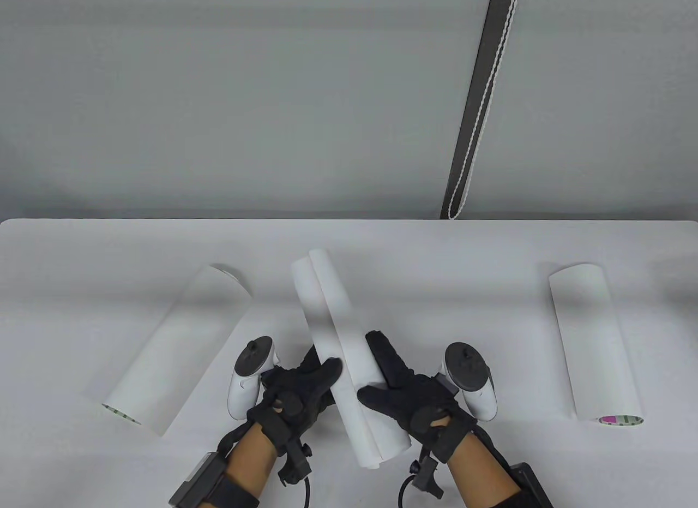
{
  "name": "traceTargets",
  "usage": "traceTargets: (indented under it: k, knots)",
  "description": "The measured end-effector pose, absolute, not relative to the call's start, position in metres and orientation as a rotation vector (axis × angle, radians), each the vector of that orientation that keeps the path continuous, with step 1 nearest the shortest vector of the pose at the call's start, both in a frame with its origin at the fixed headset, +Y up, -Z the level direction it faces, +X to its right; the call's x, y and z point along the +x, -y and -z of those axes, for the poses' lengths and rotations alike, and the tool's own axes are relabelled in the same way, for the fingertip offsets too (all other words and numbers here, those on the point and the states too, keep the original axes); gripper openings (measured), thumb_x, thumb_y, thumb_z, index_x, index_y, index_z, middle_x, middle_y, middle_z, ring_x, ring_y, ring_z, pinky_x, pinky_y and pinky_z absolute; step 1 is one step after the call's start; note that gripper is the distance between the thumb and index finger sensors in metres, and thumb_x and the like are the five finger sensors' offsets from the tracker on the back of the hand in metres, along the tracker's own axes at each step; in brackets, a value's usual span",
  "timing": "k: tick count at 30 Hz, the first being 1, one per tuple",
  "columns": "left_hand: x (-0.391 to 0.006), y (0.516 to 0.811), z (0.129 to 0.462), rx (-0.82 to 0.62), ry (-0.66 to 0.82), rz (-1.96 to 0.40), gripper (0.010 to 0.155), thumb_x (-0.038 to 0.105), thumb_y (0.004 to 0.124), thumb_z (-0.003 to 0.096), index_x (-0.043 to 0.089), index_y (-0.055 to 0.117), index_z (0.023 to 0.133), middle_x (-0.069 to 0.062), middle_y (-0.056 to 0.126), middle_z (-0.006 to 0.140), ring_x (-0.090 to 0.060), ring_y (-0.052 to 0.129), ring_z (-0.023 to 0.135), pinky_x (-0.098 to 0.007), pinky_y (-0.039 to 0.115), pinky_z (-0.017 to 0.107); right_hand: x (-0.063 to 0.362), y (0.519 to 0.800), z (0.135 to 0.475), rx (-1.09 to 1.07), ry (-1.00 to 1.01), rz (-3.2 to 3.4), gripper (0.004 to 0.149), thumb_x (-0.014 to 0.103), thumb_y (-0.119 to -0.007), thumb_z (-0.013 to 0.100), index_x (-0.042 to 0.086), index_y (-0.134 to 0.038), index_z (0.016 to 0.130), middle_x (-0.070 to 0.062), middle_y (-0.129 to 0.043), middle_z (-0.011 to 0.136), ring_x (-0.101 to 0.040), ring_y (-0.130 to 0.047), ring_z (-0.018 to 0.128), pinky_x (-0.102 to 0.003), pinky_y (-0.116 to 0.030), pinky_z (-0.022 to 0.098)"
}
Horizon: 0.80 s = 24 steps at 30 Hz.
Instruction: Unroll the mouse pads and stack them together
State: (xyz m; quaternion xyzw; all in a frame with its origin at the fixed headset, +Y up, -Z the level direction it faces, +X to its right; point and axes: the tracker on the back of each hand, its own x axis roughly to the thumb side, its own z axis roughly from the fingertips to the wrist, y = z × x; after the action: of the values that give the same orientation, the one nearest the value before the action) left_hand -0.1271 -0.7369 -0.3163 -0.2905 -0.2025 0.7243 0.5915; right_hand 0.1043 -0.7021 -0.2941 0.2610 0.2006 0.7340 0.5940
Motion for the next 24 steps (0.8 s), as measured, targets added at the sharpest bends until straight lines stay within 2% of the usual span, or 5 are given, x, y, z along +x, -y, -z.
traceTargets:
  k: [3,7,13,18,24]
  knots:
    - [-0.129,0.739,0.316,-0.643,0.392,-1.649,0.086,0.055,0.065,0.0497,0.024,0.006,0.105,-0.011,0.045,0.111,-0.039,0.066,0.100,-0.058,0.065,0.069,0.102,0.701,0.292,0.562,-0.495,-1.848,0.099,0.053,-0.084,0.054,0.013,-0.012,0.109,-0.035,-0.022,0.107,-0.060,-0.047,0.094,-0.066,-0.057,0.062]
    - [-0.133,0.740,0.317,-0.592,0.295,-1.581,0.083,0.051,0.069,0.0490,0.026,0.013,0.105,-0.009,0.055,0.106,-0.034,0.078,0.091,-0.052,0.073,0.066,0.101,0.705,0.294,0.543,-0.495,-1.933,0.106,0.057,-0.084,0.052,0.005,-0.011,0.107,-0.035,-0.029,0.107,-0.058,-0.055,0.092,-0.064,-0.061,0.061]
    - [-0.138,0.741,0.320,-0.610,0.304,-1.615,0.082,0.049,0.072,0.0484,0.025,0.018,0.106,-0.008,0.063,0.103,-0.031,0.085,0.085,-0.049,0.076,0.063,0.113,0.716,0.302,0.435,-0.468,-1.805,0.081,0.033,-0.078,0.057,0.002,-0.023,0.107,-0.030,-0.057,0.100,-0.046,-0.081,0.081,-0.055,-0.076,0.054]
    - [-0.142,0.744,0.323,-0.673,0.346,-1.683,0.083,0.050,0.072,0.0487,0.024,0.018,0.107,-0.008,0.064,0.102,-0.030,0.087,0.083,-0.048,0.078,0.062,0.129,0.727,0.308,0.379,-0.495,-1.642,0.064,0.023,-0.069,0.058,0.005,-0.035,0.108,-0.027,-0.070,0.094,-0.039,-0.093,0.071,-0.048,-0.084,0.047]
    - [-0.142,0.747,0.325,-0.699,0.351,-1.719,0.088,0.051,0.071,0.0491,0.022,0.011,0.106,-0.010,0.059,0.105,-0.030,0.086,0.085,-0.048,0.077,0.063,0.139,0.730,0.313,0.384,-0.484,-1.568,0.060,0.016,-0.069,0.056,0.007,-0.041,0.108,-0.024,-0.079,0.088,-0.035,-0.099,0.062,-0.042,-0.089,0.041]
